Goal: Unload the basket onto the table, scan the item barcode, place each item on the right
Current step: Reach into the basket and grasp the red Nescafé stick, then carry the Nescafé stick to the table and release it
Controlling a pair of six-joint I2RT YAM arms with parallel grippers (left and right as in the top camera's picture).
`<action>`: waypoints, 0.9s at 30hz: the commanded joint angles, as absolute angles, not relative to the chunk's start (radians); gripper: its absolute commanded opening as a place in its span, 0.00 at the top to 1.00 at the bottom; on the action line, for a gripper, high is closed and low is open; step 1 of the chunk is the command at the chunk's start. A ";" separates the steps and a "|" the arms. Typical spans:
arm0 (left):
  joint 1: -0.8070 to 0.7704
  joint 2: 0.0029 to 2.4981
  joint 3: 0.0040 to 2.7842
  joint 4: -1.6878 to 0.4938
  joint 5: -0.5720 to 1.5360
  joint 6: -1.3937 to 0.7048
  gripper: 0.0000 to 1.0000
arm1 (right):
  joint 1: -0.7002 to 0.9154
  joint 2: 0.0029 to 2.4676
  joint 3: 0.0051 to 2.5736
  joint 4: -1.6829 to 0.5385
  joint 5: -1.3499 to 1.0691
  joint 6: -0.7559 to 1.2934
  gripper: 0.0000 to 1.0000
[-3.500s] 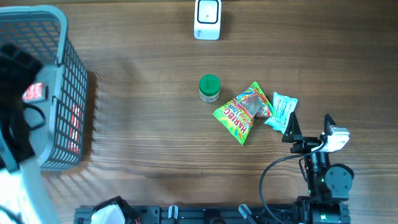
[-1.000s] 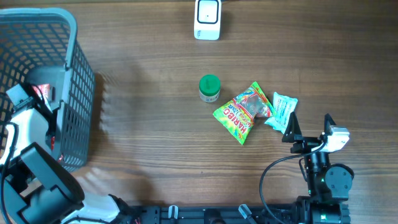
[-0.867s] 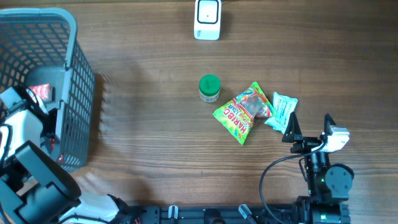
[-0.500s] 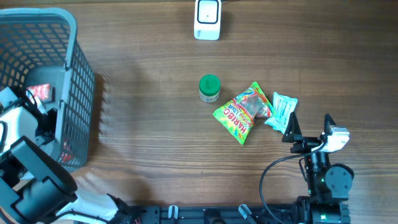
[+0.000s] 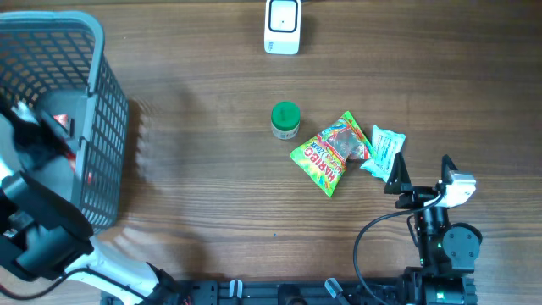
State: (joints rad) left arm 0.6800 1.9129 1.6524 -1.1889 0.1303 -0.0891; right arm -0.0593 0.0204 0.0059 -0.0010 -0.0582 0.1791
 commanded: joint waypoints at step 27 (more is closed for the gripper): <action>-0.540 1.541 0.849 -0.342 0.054 -0.966 0.96 | -0.057 0.014 0.005 0.001 -0.052 0.186 0.00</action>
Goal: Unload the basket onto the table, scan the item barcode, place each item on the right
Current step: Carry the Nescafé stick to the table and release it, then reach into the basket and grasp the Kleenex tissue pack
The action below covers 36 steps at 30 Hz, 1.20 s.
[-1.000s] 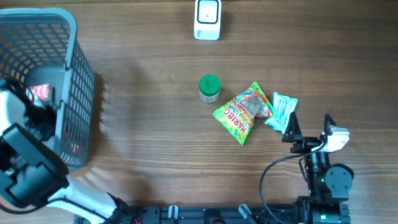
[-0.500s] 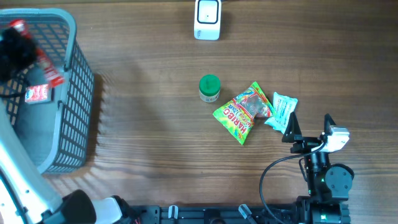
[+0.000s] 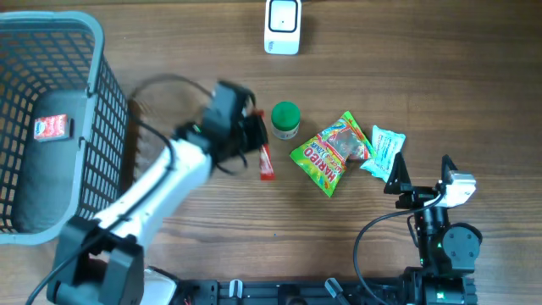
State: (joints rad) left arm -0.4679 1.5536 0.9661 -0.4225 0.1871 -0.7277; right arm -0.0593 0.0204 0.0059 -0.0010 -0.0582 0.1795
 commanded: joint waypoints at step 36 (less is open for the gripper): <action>0.377 1.446 1.509 -0.882 -0.450 -0.585 0.00 | -0.057 0.014 0.005 0.001 -0.052 0.186 0.00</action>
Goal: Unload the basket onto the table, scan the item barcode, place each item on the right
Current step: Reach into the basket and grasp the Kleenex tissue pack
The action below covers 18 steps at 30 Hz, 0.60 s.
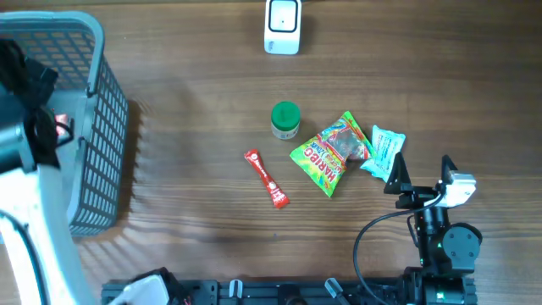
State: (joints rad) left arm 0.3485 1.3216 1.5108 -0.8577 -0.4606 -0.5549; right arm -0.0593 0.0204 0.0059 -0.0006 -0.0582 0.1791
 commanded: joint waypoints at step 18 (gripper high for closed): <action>0.410 2.028 1.498 -0.683 -0.408 -0.195 0.07 | -0.057 0.014 0.005 0.001 -0.052 0.186 0.00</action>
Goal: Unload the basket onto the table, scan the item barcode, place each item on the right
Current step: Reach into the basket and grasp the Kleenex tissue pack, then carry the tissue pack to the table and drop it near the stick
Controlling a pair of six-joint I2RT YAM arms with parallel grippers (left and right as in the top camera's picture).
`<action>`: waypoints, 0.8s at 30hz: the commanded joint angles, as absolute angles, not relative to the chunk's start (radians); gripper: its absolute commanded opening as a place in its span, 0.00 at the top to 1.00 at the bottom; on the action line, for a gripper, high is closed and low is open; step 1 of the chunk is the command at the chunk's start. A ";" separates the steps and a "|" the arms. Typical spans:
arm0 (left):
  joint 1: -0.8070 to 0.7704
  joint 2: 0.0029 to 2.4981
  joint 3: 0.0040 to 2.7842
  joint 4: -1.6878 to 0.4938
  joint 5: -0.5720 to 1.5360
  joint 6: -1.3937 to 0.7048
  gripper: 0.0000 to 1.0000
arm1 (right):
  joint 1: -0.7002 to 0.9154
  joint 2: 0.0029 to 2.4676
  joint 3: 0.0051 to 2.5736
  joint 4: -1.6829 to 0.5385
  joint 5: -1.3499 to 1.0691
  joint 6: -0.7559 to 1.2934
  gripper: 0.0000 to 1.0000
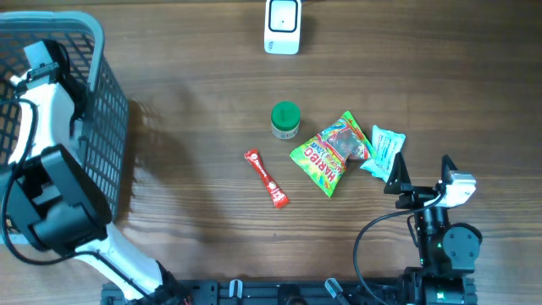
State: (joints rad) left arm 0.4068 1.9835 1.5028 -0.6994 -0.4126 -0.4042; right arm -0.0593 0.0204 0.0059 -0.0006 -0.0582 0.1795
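Note:
The white barcode scanner (pixel 282 26) stands at the table's far edge. A red stick sachet (pixel 266 178) lies slantwise on the wood, in front of a green-capped jar (pixel 285 119). Right of these lie a green Haribo bag (pixel 331 152) and a pale teal packet (pixel 384 152). My left arm (pixel 44 102) reaches down into the grey basket (pixel 108 127); its fingers are hidden under the wrist. At the front right, my right gripper (pixel 421 172) rests open with nothing in it, just in front of the teal packet.
The wire basket fills the left edge of the table, and the left arm's bulk covers its inside. A black cable loops at the front right by the right arm's base.
The left arm has shifted within the basket area and now stands more upright, its wrist near the basket's far wall. The red sachet and the other items have not moved.
At first the left arm was down in the basket. Then its gripper was out by the green jar, with the red sachet at its fingertips. After that the sachet lay alone on the table and the arm was back over the basket, where it still is.

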 commanded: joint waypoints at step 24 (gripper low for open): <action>0.567 1.999 1.542 -0.650 -0.153 0.086 0.96 | -0.057 0.014 0.005 0.001 -0.052 0.186 0.00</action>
State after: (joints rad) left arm 0.5621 2.0445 1.5032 -0.6563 -0.1658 0.1146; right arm -0.0593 0.0204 0.0059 -0.0006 -0.0582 0.1791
